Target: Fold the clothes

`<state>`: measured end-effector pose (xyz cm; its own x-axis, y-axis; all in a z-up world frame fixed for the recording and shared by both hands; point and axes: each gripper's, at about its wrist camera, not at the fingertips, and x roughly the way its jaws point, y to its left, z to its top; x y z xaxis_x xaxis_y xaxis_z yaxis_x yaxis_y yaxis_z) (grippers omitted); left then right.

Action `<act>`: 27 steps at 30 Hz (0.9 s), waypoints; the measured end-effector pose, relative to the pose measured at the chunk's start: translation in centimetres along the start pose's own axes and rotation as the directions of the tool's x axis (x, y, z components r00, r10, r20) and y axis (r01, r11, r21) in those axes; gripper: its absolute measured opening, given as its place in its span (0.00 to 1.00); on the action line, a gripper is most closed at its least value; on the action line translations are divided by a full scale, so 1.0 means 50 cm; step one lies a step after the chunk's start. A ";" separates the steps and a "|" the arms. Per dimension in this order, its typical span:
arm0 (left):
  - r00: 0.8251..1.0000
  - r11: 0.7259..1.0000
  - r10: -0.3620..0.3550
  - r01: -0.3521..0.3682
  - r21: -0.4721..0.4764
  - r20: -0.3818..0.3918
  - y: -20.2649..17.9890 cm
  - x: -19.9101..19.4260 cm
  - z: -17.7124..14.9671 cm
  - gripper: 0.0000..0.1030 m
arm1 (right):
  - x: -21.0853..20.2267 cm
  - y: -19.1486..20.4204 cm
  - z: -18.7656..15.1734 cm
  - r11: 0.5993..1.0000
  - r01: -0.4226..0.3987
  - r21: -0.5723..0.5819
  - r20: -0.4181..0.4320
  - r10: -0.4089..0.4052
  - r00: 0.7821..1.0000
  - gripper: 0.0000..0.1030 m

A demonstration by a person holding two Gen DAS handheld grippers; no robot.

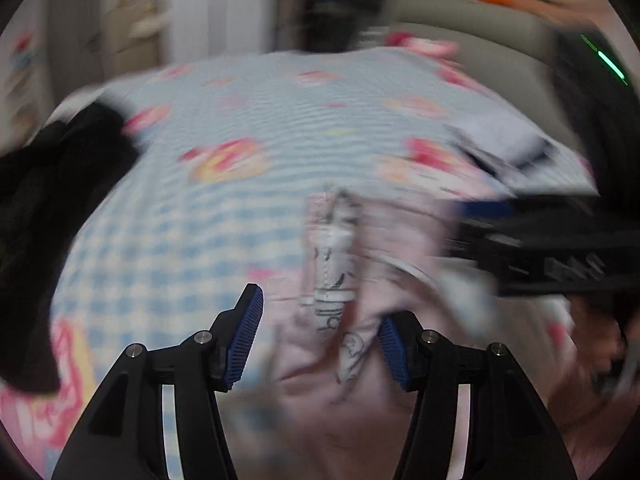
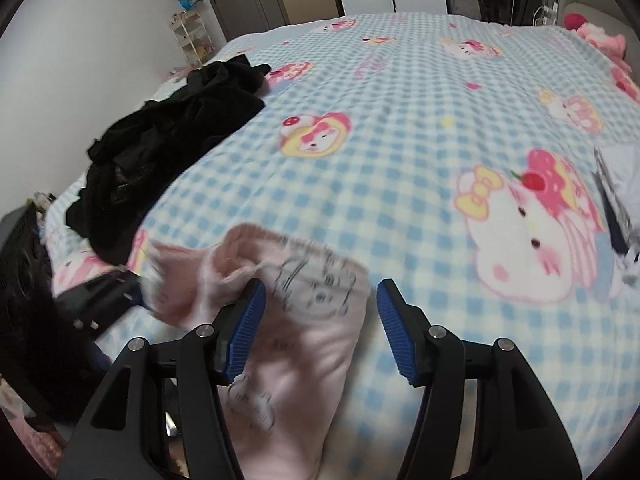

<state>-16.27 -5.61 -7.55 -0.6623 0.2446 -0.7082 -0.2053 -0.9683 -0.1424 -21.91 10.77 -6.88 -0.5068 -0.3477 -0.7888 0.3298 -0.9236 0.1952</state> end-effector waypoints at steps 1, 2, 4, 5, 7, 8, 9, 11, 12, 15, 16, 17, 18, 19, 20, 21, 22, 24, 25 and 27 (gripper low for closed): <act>1.000 1.000 -0.008 0.008 -0.009 0.014 0.002 -0.002 0.001 0.56 | 0.007 -0.005 0.003 1.000 0.011 0.014 -0.005 -0.011 1.000 0.58; 0.999 1.000 -0.016 0.017 -0.017 0.028 0.005 -0.004 0.002 0.56 | 0.009 -0.012 0.005 0.999 0.012 0.038 -0.007 -0.012 1.000 0.58; 0.998 0.999 -0.032 0.034 -0.034 0.057 0.010 -0.009 0.004 0.56 | 0.004 -0.028 0.005 0.997 0.001 0.078 0.005 -0.001 1.000 0.58; 0.997 0.998 -0.039 0.042 -0.042 0.071 0.012 -0.011 0.005 0.56 | 0.000 -0.033 0.003 0.996 -0.002 0.088 0.013 0.001 1.000 0.58; 0.994 0.996 -0.054 0.060 -0.058 0.099 0.017 -0.015 0.007 0.56 | -0.002 -0.035 0.000 0.997 0.008 0.078 0.015 -0.010 1.000 0.58; 0.992 0.995 -0.061 0.069 -0.066 0.114 0.019 -0.018 0.008 0.56 | -0.001 -0.033 0.000 0.998 0.008 0.065 0.012 -0.009 1.000 0.58; 0.989 0.994 -0.068 0.078 -0.074 0.128 0.021 -0.020 0.008 0.56 | 0.001 -0.028 0.000 0.999 0.004 0.051 0.012 -0.005 1.000 0.58; 0.984 0.991 -0.082 0.097 -0.089 0.157 0.026 -0.024 0.010 0.54 | 0.004 -0.017 0.004 0.999 -0.007 0.032 0.013 0.006 1.000 0.58; 0.981 0.990 -0.088 0.106 -0.096 0.172 0.029 -0.027 0.011 0.52 | 0.006 -0.010 0.006 1.000 -0.009 0.025 0.015 0.009 1.000 0.58; 0.971 0.984 -0.107 0.135 -0.117 0.215 0.036 -0.033 0.014 0.27 | 0.024 0.008 0.014 1.000 0.002 -0.002 0.005 -0.002 1.000 0.58; 0.970 0.982 -0.122 0.148 -0.114 0.211 0.036 -0.027 0.021 0.27 | 0.031 0.011 0.016 1.000 0.013 -0.010 -0.002 -0.013 1.000 0.58; 0.971 0.979 -0.150 0.173 -0.112 0.184 0.038 -0.010 0.030 0.27 | 0.038 0.013 0.019 1.000 0.024 -0.018 -0.008 -0.024 1.000 0.58; 0.975 0.975 -0.172 0.189 -0.118 0.141 0.038 0.013 0.034 0.27 | 0.046 0.014 0.020 0.999 0.034 -0.024 -0.020 -0.034 0.999 0.58; 0.978 0.972 -0.188 0.199 -0.126 0.093 0.037 0.038 0.035 0.27 | 0.056 0.012 0.021 0.999 0.042 -0.026 -0.039 -0.043 0.998 0.58; 0.981 0.972 -0.189 0.194 -0.134 0.047 0.035 0.062 0.031 0.27 | 0.067 0.008 0.020 0.998 0.051 -0.022 -0.060 -0.052 0.997 0.58; 0.983 0.973 -0.181 0.180 -0.142 0.004 0.033 0.084 0.023 0.27 | 0.077 0.003 0.017 0.998 0.059 -0.015 -0.078 -0.060 0.995 0.58; 0.985 0.975 -0.172 0.166 -0.146 -0.029 0.030 0.100 0.013 0.28 | 0.087 -0.003 0.011 0.997 0.071 -0.013 -0.096 -0.071 0.993 0.57; 0.985 0.979 -0.153 0.141 -0.149 -0.074 0.025 0.120 -0.001 0.29 | 0.111 -0.016 -0.005 0.997 0.078 -0.006 -0.139 -0.078 0.987 0.60; 0.985 0.979 -0.146 0.132 -0.153 -0.087 0.023 0.123 -0.004 0.29 | 0.119 -0.024 -0.014 0.998 0.066 0.009 -0.151 -0.063 0.987 0.61; 0.989 0.980 -0.112 0.094 -0.177 -0.095 0.033 0.123 -0.010 0.31 | 0.124 -0.039 -0.028 0.998 0.044 0.045 -0.146 -0.037 0.989 0.67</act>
<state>-20.31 -5.71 -12.49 -0.5636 0.3460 -0.7501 -0.1363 -0.9346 -0.3286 -24.59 10.61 -12.97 -0.3965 -0.2863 -0.8722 0.2710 -0.9443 0.1867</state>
